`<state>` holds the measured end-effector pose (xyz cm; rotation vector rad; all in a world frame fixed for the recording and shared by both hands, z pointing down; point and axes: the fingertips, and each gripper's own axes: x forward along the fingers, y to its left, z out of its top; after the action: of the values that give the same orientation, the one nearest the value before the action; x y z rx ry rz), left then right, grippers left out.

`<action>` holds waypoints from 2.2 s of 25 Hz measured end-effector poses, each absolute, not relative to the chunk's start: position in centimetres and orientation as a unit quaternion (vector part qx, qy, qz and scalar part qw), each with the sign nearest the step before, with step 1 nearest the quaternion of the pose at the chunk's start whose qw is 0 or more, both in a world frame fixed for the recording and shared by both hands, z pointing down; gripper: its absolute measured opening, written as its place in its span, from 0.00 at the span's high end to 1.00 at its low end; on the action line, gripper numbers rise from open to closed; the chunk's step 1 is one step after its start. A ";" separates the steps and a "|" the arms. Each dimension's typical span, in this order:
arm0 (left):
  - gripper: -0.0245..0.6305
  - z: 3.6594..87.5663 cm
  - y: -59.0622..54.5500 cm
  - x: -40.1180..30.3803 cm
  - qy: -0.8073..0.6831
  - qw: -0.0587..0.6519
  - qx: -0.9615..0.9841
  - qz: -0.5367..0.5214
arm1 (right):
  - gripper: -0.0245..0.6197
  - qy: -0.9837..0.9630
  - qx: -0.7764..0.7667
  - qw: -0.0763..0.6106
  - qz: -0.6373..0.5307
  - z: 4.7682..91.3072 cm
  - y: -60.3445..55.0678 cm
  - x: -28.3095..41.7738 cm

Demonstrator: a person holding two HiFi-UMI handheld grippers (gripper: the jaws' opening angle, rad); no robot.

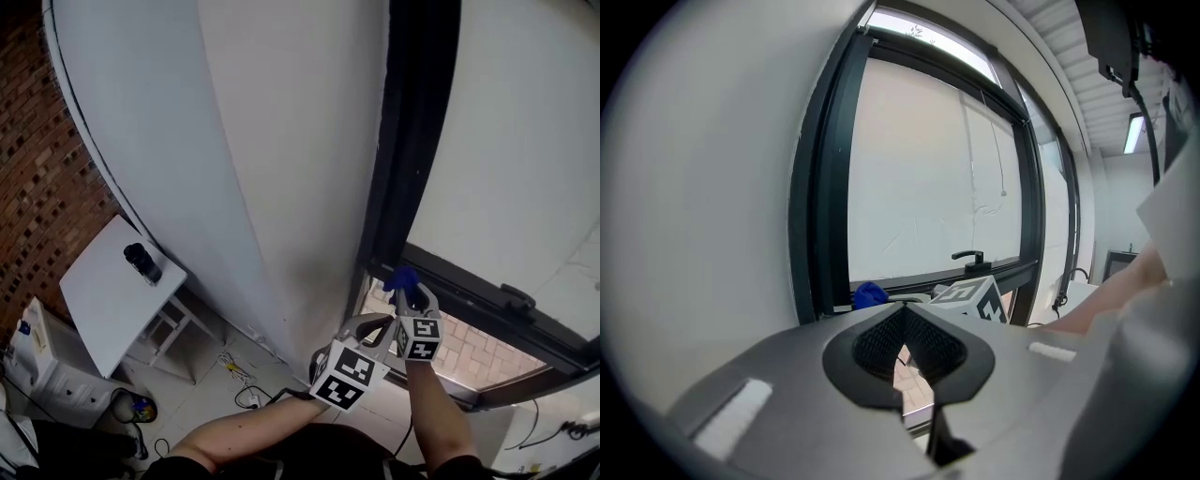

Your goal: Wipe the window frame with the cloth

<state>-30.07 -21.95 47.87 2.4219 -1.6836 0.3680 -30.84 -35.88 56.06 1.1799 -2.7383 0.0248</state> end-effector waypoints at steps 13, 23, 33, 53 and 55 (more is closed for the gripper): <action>0.97 47.8 -22.7 -25.2 -0.542 0.080 0.828 0.121 | 0.82 -0.899 0.431 0.077 0.024 56.9 -36.3 -21.4; 0.97 47.9 -24.4 -21.2 -0.535 0.078 0.833 0.117 | 0.82 -0.893 0.443 0.067 0.047 56.5 -36.2 -14.3; 0.97 48.2 -25.9 -16.8 -0.531 0.082 0.837 0.103 | 0.82 -0.873 0.481 0.059 0.057 57.0 -36.7 -5.2; 0.97 49.5 -31.4 -5.6 -0.445 0.056 0.887 0.112 | 0.81 -0.824 0.559 0.063 0.069 56.6 -36.6 7.1; 0.97 50.1 -32.4 -4.4 -0.431 0.060 0.893 0.118 | 0.81 -0.821 0.562 0.068 0.069 56.6 -36.5 7.5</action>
<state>-4.41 -32.40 50.12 2.7018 -1.3042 0.3565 7.45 -36.54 56.58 1.6924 -2.4743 0.2093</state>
